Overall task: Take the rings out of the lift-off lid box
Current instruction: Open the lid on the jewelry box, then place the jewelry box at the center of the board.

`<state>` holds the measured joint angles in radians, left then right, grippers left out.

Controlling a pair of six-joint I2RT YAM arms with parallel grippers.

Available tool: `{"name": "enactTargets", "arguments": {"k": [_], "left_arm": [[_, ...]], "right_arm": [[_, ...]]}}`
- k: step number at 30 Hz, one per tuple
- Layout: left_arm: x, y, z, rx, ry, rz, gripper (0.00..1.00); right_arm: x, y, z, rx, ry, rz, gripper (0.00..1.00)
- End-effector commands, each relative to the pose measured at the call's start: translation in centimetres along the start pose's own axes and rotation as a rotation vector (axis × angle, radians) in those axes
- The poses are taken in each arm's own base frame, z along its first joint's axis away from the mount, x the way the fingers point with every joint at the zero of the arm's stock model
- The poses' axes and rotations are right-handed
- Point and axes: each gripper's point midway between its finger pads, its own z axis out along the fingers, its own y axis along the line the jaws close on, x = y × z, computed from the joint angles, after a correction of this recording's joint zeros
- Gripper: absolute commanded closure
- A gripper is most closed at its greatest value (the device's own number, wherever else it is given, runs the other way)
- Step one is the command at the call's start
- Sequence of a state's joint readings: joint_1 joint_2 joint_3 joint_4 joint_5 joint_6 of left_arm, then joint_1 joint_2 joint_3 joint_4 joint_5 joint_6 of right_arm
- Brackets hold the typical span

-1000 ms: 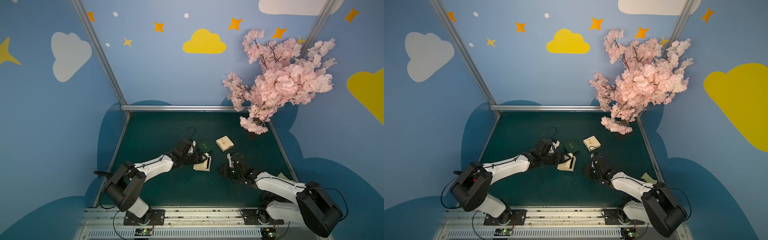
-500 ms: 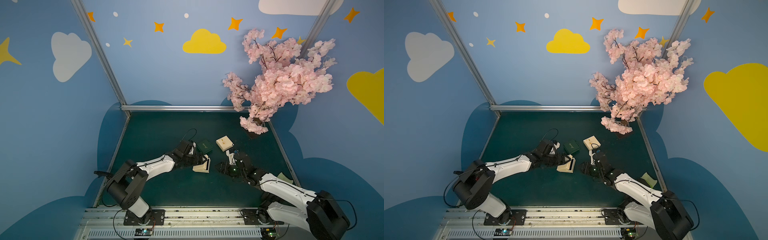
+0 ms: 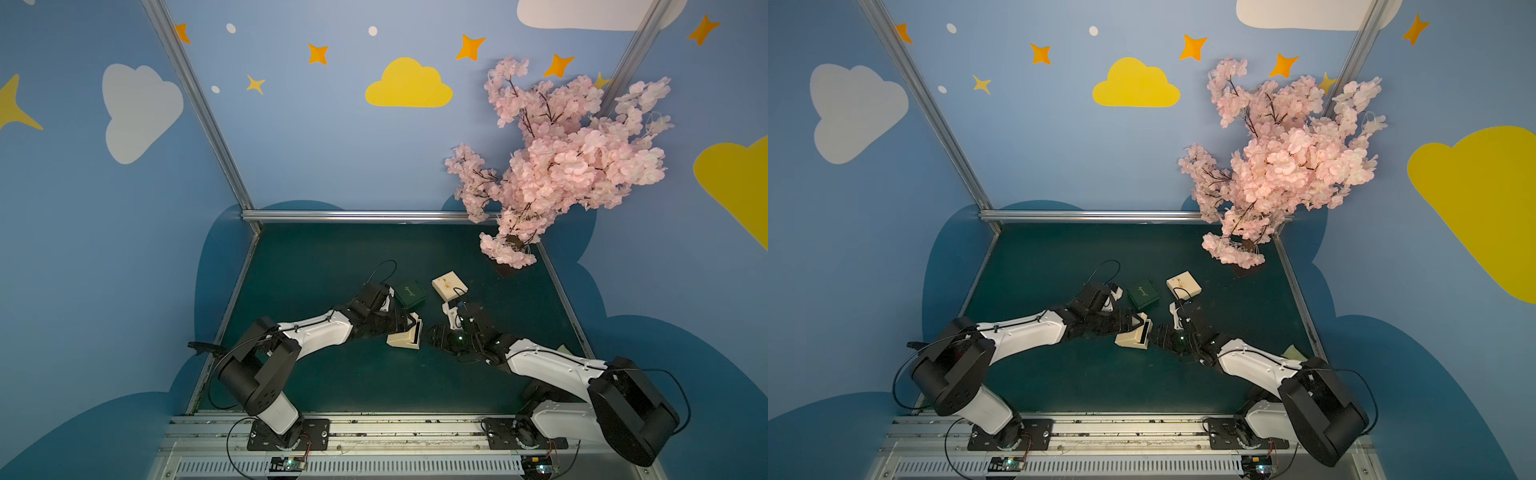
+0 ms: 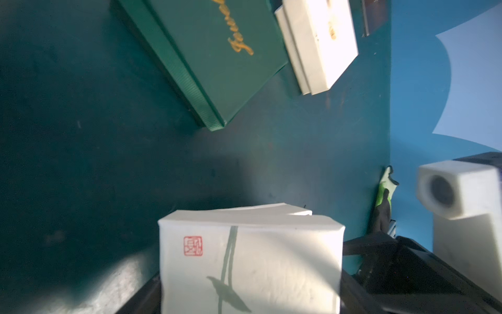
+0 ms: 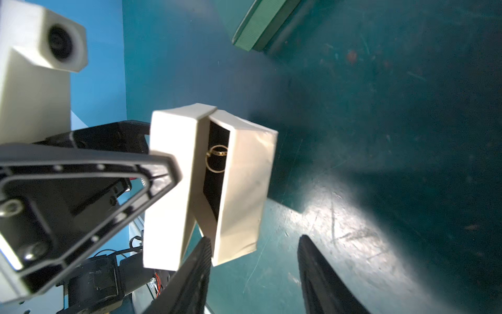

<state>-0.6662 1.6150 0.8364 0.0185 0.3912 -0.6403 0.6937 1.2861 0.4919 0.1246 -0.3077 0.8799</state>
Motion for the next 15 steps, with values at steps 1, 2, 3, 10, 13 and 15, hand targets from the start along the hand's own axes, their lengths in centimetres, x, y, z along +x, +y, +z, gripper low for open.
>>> {"name": "enactTargets", "arguments": {"k": [1, 2, 3, 10, 13, 15], "left_arm": [[-0.4, -0.6, 0.3, 0.012, -0.007, 0.027, 0.15], [-0.3, -0.6, 0.4, 0.014, -0.003, 0.027, 0.15], [-0.3, -0.7, 0.4, 0.017, -0.002, 0.025, 0.15], [-0.4, -1.2, 0.2, 0.043, 0.000, 0.037, 0.14], [-0.3, -1.2, 0.2, 0.048, 0.005, 0.032, 0.14], [-0.3, -1.4, 0.1, 0.059, 0.009, 0.027, 0.15]], "right_arm": [[-0.9, 0.9, 0.3, -0.012, -0.021, -0.009, 0.46], [-0.8, 0.7, 0.4, -0.003, -0.020, -0.009, 0.46], [-0.8, 0.4, 0.6, 0.010, -0.017, -0.007, 0.46], [0.0, -1.3, 2.4, 0.061, 0.030, 0.019, 0.47], [0.2, -1.8, 2.8, 0.078, 0.045, 0.026, 0.47], [0.4, -2.4, 2.9, 0.107, 0.051, 0.033, 0.48]]}}
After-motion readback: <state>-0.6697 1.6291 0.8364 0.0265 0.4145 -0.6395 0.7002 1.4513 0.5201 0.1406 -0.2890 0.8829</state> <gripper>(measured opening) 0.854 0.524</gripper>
